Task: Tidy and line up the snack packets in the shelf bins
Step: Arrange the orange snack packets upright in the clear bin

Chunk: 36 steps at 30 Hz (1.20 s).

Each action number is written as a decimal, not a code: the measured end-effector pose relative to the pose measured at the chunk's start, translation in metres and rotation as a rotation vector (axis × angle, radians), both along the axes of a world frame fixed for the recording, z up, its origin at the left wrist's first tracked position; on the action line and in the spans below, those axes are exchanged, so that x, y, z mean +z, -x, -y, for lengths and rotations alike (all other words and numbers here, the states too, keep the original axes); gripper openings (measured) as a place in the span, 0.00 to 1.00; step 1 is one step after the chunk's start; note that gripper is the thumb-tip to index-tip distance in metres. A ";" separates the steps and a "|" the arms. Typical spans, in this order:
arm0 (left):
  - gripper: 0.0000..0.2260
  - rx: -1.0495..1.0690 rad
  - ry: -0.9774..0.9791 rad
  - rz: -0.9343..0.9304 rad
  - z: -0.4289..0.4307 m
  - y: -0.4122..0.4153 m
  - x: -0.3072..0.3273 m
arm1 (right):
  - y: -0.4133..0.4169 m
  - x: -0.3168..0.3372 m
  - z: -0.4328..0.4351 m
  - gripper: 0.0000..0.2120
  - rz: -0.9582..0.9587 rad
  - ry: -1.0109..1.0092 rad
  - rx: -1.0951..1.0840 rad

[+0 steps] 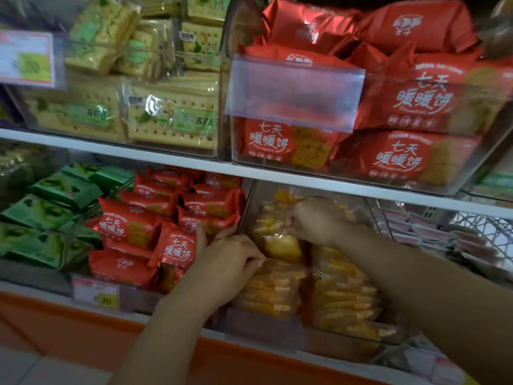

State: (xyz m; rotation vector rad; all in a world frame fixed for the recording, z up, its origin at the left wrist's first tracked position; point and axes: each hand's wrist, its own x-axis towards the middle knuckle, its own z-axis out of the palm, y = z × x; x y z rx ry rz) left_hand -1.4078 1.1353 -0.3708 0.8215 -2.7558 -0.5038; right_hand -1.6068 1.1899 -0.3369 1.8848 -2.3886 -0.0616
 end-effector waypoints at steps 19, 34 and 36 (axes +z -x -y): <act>0.15 0.021 0.165 0.011 0.002 0.016 0.001 | 0.003 -0.001 -0.011 0.10 0.595 -0.019 0.044; 0.11 0.035 0.132 0.037 0.009 0.034 0.003 | 0.014 -0.002 -0.013 0.13 0.109 -0.160 0.105; 0.12 0.040 0.135 0.031 0.009 0.036 0.003 | 0.012 -0.003 -0.008 0.05 0.044 -0.083 0.105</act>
